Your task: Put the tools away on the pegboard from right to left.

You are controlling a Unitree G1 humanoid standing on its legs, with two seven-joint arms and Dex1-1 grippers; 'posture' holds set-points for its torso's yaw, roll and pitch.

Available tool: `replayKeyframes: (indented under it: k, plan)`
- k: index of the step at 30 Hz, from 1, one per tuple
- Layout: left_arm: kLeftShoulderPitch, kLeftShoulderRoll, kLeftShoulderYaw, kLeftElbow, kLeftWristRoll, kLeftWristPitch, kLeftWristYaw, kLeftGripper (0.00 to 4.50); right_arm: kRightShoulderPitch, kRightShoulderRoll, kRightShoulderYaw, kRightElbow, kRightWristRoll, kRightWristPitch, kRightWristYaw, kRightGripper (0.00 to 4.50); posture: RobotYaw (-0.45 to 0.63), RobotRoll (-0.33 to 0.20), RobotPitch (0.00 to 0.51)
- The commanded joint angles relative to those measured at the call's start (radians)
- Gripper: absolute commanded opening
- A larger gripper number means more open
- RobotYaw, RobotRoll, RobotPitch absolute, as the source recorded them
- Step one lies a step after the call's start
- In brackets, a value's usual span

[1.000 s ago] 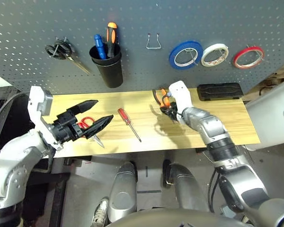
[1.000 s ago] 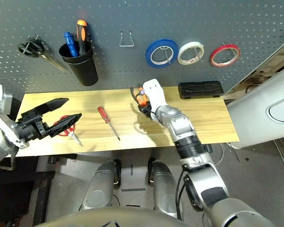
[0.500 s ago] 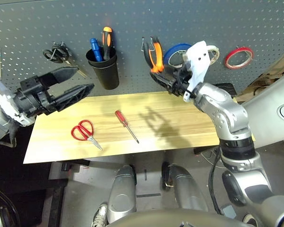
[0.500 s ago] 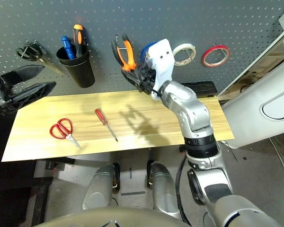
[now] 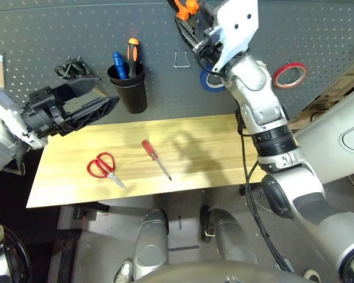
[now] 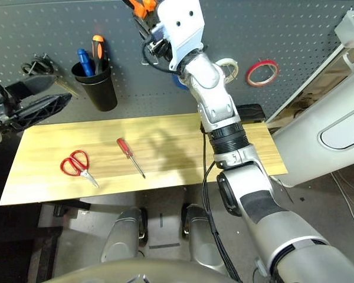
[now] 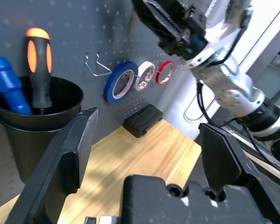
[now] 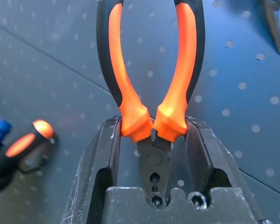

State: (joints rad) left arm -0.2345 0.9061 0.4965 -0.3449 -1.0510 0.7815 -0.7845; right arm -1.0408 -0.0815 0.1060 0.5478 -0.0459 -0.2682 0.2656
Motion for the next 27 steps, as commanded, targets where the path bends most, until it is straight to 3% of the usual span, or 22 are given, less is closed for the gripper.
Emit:
replayKeyframes:
  k: [1,11,27]
  plan:
    - [-0.005,-0.005,-0.016,-0.016,0.011,-0.004,0.002,4.50,-0.059,0.004,0.016,0.144,-0.060,-0.141,-0.046,2.11,0.16,0.000,0.094]
    - [0.009,-0.002,-0.013,-0.041,-0.013,0.020,0.017,4.50,-0.128,0.060,0.006,0.385,-0.090,-0.289,-0.088,2.11,0.18,0.000,0.124]
    - [0.012,0.008,-0.003,-0.065,-0.040,0.061,0.034,4.50,-0.105,0.065,0.034,0.437,-0.167,-0.353,-0.165,2.11,0.20,0.000,0.151]
